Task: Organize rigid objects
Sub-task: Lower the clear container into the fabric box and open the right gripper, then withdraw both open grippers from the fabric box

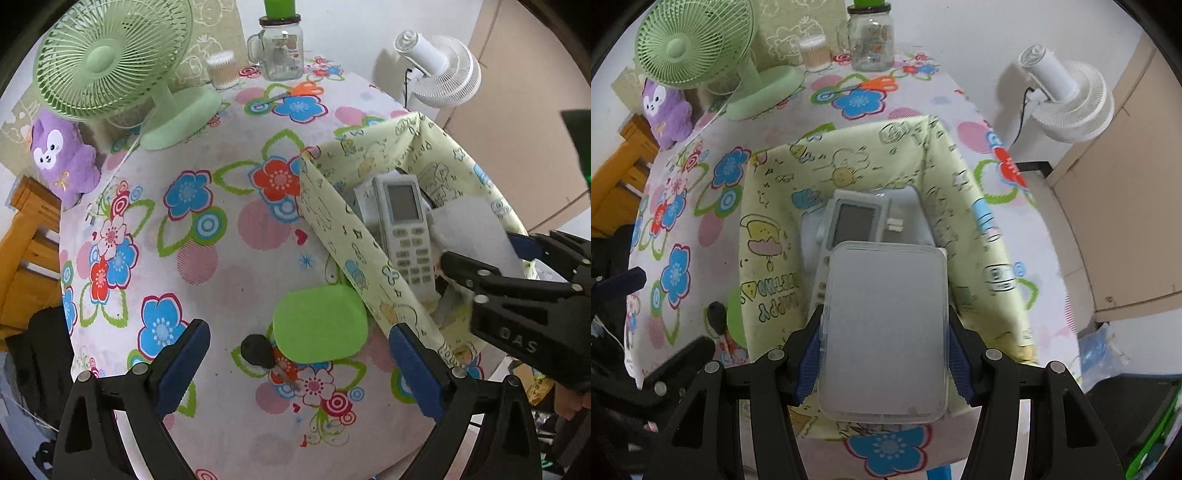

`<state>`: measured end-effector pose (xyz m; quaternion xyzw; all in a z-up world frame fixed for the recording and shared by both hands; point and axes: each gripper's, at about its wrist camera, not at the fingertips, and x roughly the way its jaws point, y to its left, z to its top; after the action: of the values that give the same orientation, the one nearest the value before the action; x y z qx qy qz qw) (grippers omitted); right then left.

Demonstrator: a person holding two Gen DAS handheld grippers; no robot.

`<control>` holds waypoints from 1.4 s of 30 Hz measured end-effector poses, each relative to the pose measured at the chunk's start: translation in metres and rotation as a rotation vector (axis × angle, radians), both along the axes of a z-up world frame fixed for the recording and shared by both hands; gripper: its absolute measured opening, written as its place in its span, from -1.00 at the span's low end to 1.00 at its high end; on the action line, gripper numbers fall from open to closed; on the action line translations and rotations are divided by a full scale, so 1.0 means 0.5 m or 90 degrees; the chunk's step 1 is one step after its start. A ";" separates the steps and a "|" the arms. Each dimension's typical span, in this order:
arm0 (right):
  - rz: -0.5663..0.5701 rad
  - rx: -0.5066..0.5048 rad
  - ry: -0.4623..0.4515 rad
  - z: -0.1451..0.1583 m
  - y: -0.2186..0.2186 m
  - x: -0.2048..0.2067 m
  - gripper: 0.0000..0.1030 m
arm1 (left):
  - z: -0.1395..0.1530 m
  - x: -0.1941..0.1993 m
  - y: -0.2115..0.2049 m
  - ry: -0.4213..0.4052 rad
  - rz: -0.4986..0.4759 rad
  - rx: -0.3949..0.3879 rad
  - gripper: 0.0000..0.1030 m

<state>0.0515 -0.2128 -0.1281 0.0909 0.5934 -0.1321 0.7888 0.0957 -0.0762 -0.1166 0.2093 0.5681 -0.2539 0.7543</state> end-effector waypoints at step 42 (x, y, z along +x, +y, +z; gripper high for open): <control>-0.047 -0.053 -0.063 0.136 0.130 -0.074 0.74 | 0.077 -0.018 0.128 -0.052 -0.035 -0.080 0.92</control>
<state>0.0144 -0.1480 -0.0604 0.0862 0.5442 -0.1806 0.8148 0.0866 -0.0122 -0.0783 0.1871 0.5137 -0.3007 0.7815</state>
